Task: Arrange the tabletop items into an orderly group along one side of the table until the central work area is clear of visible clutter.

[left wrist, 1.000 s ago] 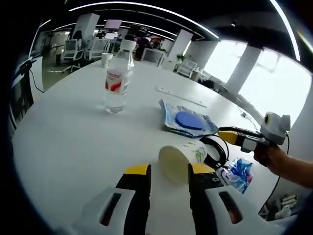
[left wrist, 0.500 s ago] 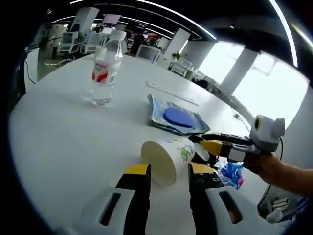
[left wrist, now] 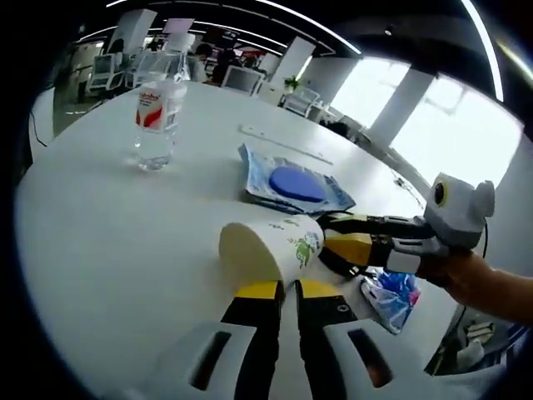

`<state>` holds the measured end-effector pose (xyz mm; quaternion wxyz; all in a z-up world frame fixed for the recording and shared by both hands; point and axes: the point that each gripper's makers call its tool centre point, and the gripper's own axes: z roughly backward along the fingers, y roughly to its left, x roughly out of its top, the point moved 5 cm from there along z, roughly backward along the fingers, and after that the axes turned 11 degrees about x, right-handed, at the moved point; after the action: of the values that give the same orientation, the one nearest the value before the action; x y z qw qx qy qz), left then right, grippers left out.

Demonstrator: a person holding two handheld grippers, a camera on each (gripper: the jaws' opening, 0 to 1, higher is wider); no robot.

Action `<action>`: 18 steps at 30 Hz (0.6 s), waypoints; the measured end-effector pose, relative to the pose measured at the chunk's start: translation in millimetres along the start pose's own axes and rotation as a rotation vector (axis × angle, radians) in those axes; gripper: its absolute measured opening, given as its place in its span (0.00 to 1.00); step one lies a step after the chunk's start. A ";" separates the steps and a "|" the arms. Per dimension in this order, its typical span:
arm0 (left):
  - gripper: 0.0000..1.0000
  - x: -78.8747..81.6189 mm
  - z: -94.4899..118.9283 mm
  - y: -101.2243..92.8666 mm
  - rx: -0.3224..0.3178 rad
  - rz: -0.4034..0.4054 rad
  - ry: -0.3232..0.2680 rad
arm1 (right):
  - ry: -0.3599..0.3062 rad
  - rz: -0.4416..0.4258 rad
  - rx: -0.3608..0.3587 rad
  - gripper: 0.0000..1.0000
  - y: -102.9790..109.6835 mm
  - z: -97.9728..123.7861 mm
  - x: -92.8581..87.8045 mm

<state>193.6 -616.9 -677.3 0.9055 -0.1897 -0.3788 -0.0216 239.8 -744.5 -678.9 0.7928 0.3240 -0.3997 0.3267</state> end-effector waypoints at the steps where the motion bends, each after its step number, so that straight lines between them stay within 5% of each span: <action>1: 0.00 -0.2 0.6 -0.9 -0.005 -0.013 0.004 | 0.000 0.001 0.005 0.20 0.7 -0.4 0.0; 6: 0.00 3.9 4.3 -1.6 -0.010 -0.076 -0.001 | 0.005 0.011 0.016 0.20 2.2 0.4 -0.5; 11: 0.00 15.3 17.5 4.2 -0.009 -0.273 0.004 | -0.009 0.075 0.048 0.21 2.2 10.0 4.4; 18: 0.00 11.3 31.2 18.1 -0.022 -0.561 0.071 | -0.016 0.140 0.091 0.23 9.4 24.2 7.4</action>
<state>183.8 -587.7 -655.3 0.8749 -0.0865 -0.3841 -0.2821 225.8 -755.9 -658.9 0.7493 0.3336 -0.4124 0.3965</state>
